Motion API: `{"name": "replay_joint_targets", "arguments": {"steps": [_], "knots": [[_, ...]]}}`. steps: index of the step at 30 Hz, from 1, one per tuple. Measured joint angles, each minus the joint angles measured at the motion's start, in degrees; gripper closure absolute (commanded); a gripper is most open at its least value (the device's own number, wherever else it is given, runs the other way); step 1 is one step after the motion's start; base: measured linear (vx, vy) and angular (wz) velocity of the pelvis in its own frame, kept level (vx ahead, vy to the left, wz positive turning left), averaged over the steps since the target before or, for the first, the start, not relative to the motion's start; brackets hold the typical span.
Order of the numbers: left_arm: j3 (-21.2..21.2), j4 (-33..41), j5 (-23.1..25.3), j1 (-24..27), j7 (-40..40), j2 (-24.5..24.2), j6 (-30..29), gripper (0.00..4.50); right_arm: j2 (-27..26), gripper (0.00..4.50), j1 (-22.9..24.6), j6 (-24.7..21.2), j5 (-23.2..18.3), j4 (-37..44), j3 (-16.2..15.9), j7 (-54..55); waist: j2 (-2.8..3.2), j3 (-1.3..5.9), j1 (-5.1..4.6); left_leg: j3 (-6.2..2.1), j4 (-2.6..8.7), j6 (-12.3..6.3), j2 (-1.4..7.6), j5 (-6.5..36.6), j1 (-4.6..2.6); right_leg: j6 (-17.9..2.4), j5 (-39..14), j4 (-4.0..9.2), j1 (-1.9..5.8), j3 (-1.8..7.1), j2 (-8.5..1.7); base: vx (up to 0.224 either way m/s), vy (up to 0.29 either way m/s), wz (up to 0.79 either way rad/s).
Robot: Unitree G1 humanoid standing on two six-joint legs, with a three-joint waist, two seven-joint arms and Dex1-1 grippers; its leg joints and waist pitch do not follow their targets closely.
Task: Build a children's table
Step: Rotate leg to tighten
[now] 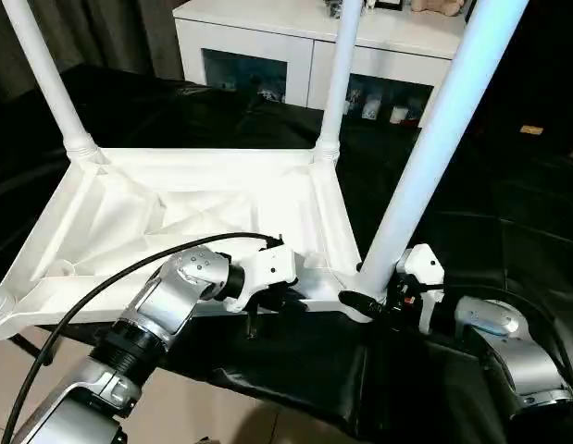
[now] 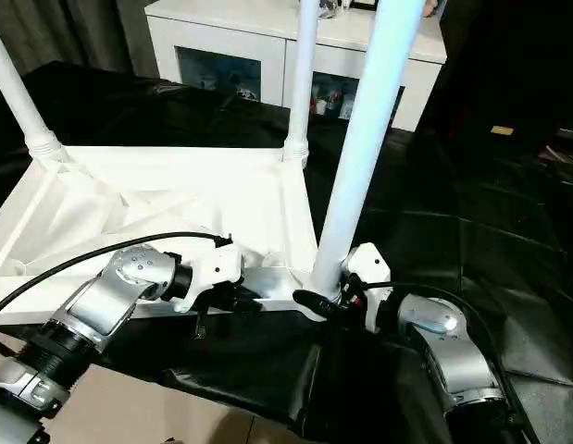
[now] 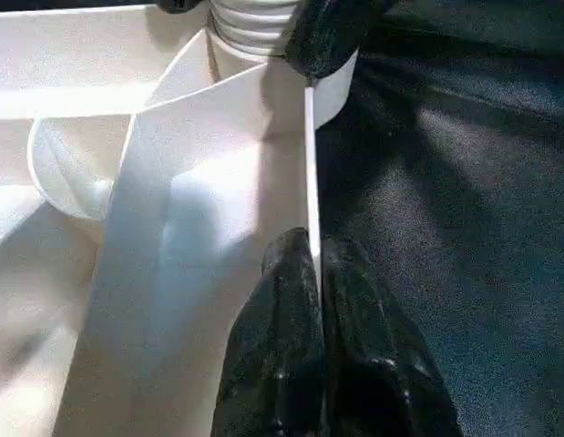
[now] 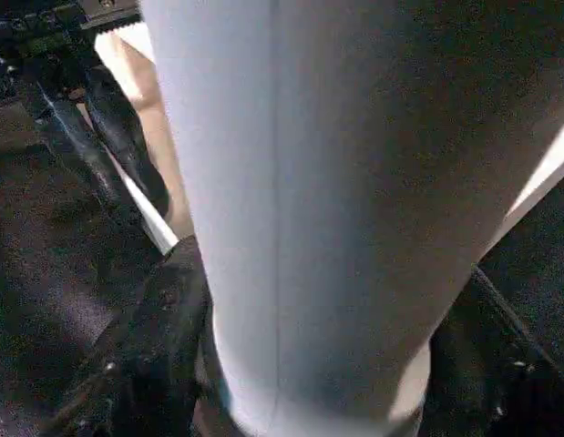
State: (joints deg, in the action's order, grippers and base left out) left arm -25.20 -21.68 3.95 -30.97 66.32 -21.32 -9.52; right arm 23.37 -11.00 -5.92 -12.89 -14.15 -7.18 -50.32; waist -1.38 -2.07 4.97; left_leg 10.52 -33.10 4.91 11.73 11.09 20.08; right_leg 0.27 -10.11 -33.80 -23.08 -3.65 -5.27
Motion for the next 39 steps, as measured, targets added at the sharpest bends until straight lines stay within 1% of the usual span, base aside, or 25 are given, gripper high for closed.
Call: {"name": "replay_joint_targets", "arguments": {"steps": [2, 6, 7, 8, 11, 12, 14, 15, 17, 20, 23, 24, 26, 27, 28, 29, 30, 32, 34, 36, 38, 39], "knots": [[0.19, -0.85, 0.26, -0.24, -1.0, 0.25, -0.03, 4.5, -1.83, 1.8, 0.01, -0.5, -0.05, -0.49, 0.67, 2.17, -0.05, 0.02, -0.14, 0.02, -0.08, 0.09, 0.0, 0.05, 0.0, 0.0, -0.01, -0.21, 0.02, 0.06, 0.0, 0.0, 0.0, 0.0], [0.85, -4.8, 1.41, -1.86, -6.31, 3.65, -0.88, 4.5, -5.77, 1.81, -1.25, -2.44, 0.93, -2.54, 2.47, 10.56, -0.16, 0.08, -0.18, 0.02, -0.09, 0.18, 0.0, 0.05, -0.14, 0.18, -0.11, -0.26, 0.14, 0.07, 0.0, -0.025, -0.004, 0.01], [1.25, -6.14, 1.6, -2.49, -7.97, 4.81, -1.62, 4.5, -7.06, 1.81, -2.22, -2.99, 1.65, -3.52, 2.88, 13.48, -0.17, 0.08, -0.29, 0.02, -0.1, 0.21, 0.0, 0.03, -0.15, 0.19, -0.12, -0.25, 0.16, 0.07, -0.01, -0.056, -0.004, 0.0], [1.77, -7.96, 2.15, -3.54, -10.43, 6.6, -2.85, 4.5, -9.45, 1.81, -3.81, -4.06, 2.41, -5.28, 3.86, 18.3, -0.19, 0.08, -0.6, 0.0, -0.11, 0.24, -0.01, 0.01, -0.14, 0.19, -0.12, -0.21, 0.15, 0.06, -0.01, -0.059, 0.001, -0.02], [2.83, -12.5, 3.09, -6.19, -18.59, 12.72, -6.62, 4.5, -15.65, 1.81, -8.7, -6.17, 4.69, -10.41, 6.86, 33.1, -0.19, 0.08, -1.52, -0.07, -0.2, 0.28, -0.05, -0.02, -0.14, 0.2, -0.12, -0.06, 0.14, 0.04, -0.04, -0.039, 0.001, -0.01], [2.89, -13.69, 3.42, -6.92, -21.15, 14.69, -7.56, 4.5, -16.77, 1.81, -9.9, -6.45, 5.03, -11.74, 7.69, 36.78, -0.19, 0.08, -1.64, -0.09, -0.23, 0.28, -0.06, -0.02, -0.15, 0.2, -0.12, 0.0, 0.14, 0.03, -0.04, 0.0, 0.0, 0.0], [2.97, -17.06, 3.77, -8.81, -26.28, 18.45, -8.74, 4.5, -18.97, 1.81, -12.53, -6.33, 6.36, -14.9, 9.63, 44.34, -0.1, 0.12, -1.57, -0.14, -0.24, 0.27, -0.1, -0.02, -0.08, 0.2, -0.12, 0.2, 0.17, 0.02, -0.05, 0.0, 0.0, 0.0], [2.97, -17.94, 3.78, -9.26, -27.48, 19.37, -8.93, 4.5, -19.43, 1.81, -13.21, -6.26, 6.69, -15.72, 10.02, 46.3, -0.05, 0.14, -1.56, -0.14, -0.21, 0.27, -0.11, -0.02, -0.06, 0.2, -0.12, 0.28, 0.22, 0.03, -0.05, 0.0, 0.0, 0.0], [3.26, -20.3, 3.87, -10.37, -29.63, 21.17, -8.81, 4.5, -20.52, 1.81, -14.59, -5.07, 7.19, -18.07, 11.0, 49.75, 0.01, 0.17, -1.5, -0.14, -0.21, 0.23, -0.13, -0.03, -0.05, 0.2, -0.12, 0.36, 0.33, 0.03, -0.07, 0.0, 0.0, 0.0], [3.74, -22.36, 4.58, -11.33, -31.08, 22.43, -8.03, 4.5, -20.79, 1.81, -16.31, -3.66, 7.82, -20.85, 11.77, 51.09, 0.03, 0.19, -1.52, -0.13, -0.21, 0.14, -0.2, -0.09, 0.01, 0.21, -0.12, 0.39, 0.35, 0.07, -0.12, 0.0, 0.0, 0.0], [3.74, -22.43, 4.88, -11.37, -31.14, 22.49, -7.45, 4.5, -21.16, 1.81, -16.04, -2.47, 7.62, -20.81, 12.78, 50.63, 0.06, 0.19, -1.39, -0.13, -0.19, 0.13, -0.2, -0.1, 0.02, 0.21, -0.09, 0.39, 0.36, 0.08, -0.12, 0.0, 0.0, 0.0], [3.7, -22.43, 4.89, -11.37, -31.14, 22.46, -7.32, 4.5, -21.16, 1.46, -15.85, -2.05, 7.36, -20.71, 13.08, 50.23, 0.1, 0.19, -1.33, -0.13, -0.16, 0.13, -0.2, -0.1, 0.03, 0.22, -0.05, 0.38, 0.37, 0.08, -0.12, 0.0, 0.0, 0.0], [3.49, -22.45, 5.08, -11.37, -31.3, 21.93, -6.54, 4.5, -21.25, 1.11, -15.09, -1.13, 6.97, -19.83, 13.29, 49.42, 0.16, 0.19, -1.26, -0.06, -0.11, 0.12, -0.19, -0.1, 0.05, 0.32, 0.31, 0.35, 0.36, 0.16, -0.13, 0.0, 0.0, 0.0], [3.67, -22.45, 5.29, -11.38, -32.03, 21.12, -5.94, 4.5, -22.09, 1.11, -14.61, -0.53, 6.75, -19.02, 12.9, 48.49, 0.16, 0.2, -1.46, -0.05, -0.02, 0.12, -0.17, -0.1, 0.04, 0.34, 0.35, 0.35, 0.32, 0.16, -0.1, 0.0, 0.0, 0.0], [4.02, -22.45, 5.4, -11.37, -32.4, 20.05, -5.17, 4.5, -22.78, 0.95, -13.63, 0.42, 6.78, -17.84, 11.72, 47.75, 0.14, 0.17, -1.81, -0.05, 0.07, 0.13, -0.14, -0.1, 0.09, 0.36, 0.49, 0.34, 0.2, 0.14, -0.06, 0.0, 0.0, 0.0], [4.55, -22.38, 5.4, -11.37, -32.97, 19.15, -4.73, 4.5, -23.09, 0.95, -12.95, 1.18, 6.76, -17.36, 10.55, 46.54, 0.13, 0.15, -2.2, -0.26, 0.11, 0.15, -0.13, -0.11, 0.26, 0.37, 0.54, 0.35, 0.09, -0.05, -0.04, 0.0, 0.0, 0.0], [4.87, -22.29, 5.54, -11.36, -33.28, 18.29, -4.45, 4.5, -22.96, 0.84, -12.66, 1.2, 6.78, -17.21, 9.84, 45.78, 0.13, 0.14, -2.42, -0.48, 0.12, 0.24, -0.12, -0.16, 0.31, 0.35, 0.58, 0.35, 0.01, -0.17, 0.02, 0.0, 0.0, 0.0], [5.03, -21.56, 5.89, -11.03, -32.9, 17.25, -3.82, 4.5, -22.69, 0.64, -11.59, 1.21, 6.9, -15.9, 8.9, 44.45, 0.17, 0.11, -2.4, -0.61, 0.26, 0.38, -0.07, -0.24, 0.39, 0.29, 0.63, 0.34, -0.1, -0.28, 0.09, 0.0, 0.0, 0.0], [5.0, -19.92, 5.93, -10.2, -31.82, 16.41, -3.59, 4.5, -21.52, 0.51, -11.51, 1.23, 7.04, -15.01, 8.59, 43.4, 0.25, 0.06, -2.22, -0.54, 0.4, 0.38, -0.07, -0.25, 0.41, 0.04, 0.74, 0.34, -0.16, -0.26, 0.09, 0.0, 0.0, 0.0], [4.58, -17.06, 5.78, -8.67, -28.42, 14.04, -2.62, 4.5, -17.97, 0.51, -10.71, 1.55, 7.19, -12.21, 7.31, 39.18, 0.28, 0.04, -1.95, -0.5, 0.44, 0.37, -0.05, -0.26, 0.43, 0.04, 0.65, 0.34, -0.22, -0.26, 0.09, 0.0, 0.0, 0.0], [4.34, -15.22, 5.22, -7.42, -24.51, 11.04, -0.45, 4.5, -13.94, 0.51, -9.52, 2.37, 7.46, -9.79, 6.68, 34.11, 0.27, 0.03, -1.72, -0.47, 0.43, 0.36, -0.04, -0.26, 0.43, 0.03, 0.54, 0.34, -0.22, -0.25, 0.1, 0.0, 0.0, 0.0], [4.28, -14.71, 4.9, -7.16, -23.02, 10.0, 0.07, 4.5, -13.52, 0.51, -9.08, 2.71, 7.58, -8.93, 6.51, 32.46, 0.24, 0.01, -1.71, -0.45, 0.43, 0.36, -0.02, -0.26, 0.43, 0.02, 0.52, 0.35, -0.23, -0.25, 0.11, 0.0, 0.0, 0.0]]}}
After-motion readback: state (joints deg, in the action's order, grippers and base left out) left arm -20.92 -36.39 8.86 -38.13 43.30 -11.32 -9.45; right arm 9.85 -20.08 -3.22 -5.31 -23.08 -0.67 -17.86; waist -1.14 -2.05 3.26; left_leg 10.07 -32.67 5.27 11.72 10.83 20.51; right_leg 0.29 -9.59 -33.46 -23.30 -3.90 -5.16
